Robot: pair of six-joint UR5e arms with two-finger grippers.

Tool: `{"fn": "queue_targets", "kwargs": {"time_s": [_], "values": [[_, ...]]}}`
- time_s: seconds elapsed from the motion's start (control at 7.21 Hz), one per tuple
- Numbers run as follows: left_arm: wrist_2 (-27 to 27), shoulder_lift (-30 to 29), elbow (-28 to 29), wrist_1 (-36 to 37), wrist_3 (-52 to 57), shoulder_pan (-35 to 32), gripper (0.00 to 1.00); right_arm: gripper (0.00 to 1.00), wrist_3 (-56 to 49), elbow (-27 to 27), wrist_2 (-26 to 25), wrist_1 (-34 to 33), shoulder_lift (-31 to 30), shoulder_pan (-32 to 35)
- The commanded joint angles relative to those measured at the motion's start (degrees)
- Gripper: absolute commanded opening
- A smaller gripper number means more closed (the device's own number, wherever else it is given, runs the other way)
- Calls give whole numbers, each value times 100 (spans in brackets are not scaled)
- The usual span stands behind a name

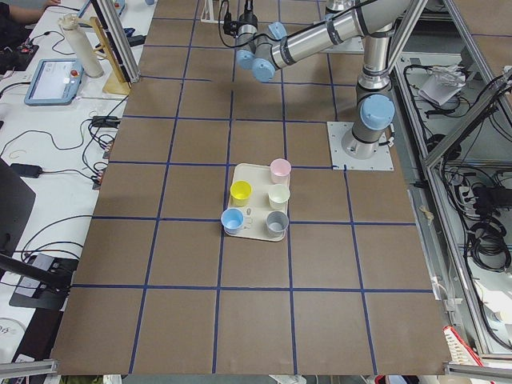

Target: Transfer IKEA cup to right arm and place on rack

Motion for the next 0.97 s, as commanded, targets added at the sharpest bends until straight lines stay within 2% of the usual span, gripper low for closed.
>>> {"fn": "queue_targets", "kwargs": {"time_s": [0.0,0.83], "values": [[0,-9,-9,1,9,0,0,100,15,4,40,141,38,221],[0,-18,-9,1,9,0,0,99,94,47,58,195,46,485]]}}
